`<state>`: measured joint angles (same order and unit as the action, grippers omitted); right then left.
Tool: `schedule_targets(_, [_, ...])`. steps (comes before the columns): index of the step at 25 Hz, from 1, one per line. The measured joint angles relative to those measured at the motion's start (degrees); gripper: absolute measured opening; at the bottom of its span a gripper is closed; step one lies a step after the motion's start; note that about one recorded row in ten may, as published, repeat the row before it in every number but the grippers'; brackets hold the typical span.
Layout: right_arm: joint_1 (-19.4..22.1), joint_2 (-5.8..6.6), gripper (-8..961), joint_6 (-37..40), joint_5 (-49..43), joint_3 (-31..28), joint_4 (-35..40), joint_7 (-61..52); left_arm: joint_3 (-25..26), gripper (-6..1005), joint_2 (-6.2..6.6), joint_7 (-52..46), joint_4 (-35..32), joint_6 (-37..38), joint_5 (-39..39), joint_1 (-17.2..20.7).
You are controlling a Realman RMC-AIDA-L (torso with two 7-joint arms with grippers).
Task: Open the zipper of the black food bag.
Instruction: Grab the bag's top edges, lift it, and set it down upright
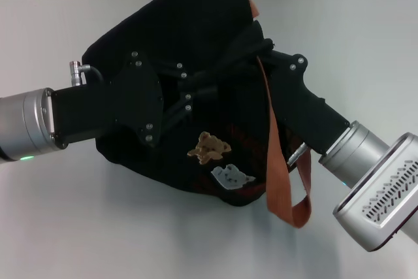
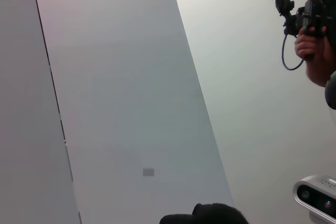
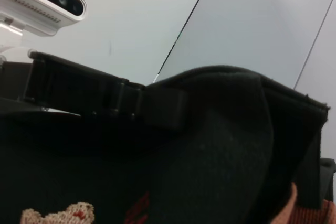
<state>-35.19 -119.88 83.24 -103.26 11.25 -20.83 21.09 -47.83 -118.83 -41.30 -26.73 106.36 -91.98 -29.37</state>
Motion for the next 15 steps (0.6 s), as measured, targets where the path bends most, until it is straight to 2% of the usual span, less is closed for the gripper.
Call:
schedule_targets(7, [-0.1,0.00,187,0.0,0.0,0.4,0.0,0.0,-1.0,71,0.01,0.0,0.4,0.0,0.3,0.0])
schedule_targets(11, [0.0,0.00,97,-0.2,-2.3,-0.1,0.1,0.0,-1.3,71,-0.07,0.0,0.6,0.0,0.4,-0.1])
schedule_targets(15, [0.2,0.00,53,0.0,-2.6,-0.1,0.2,0.1,-1.3,71,-0.09,0.0,0.6,0.0,0.4,-0.1])
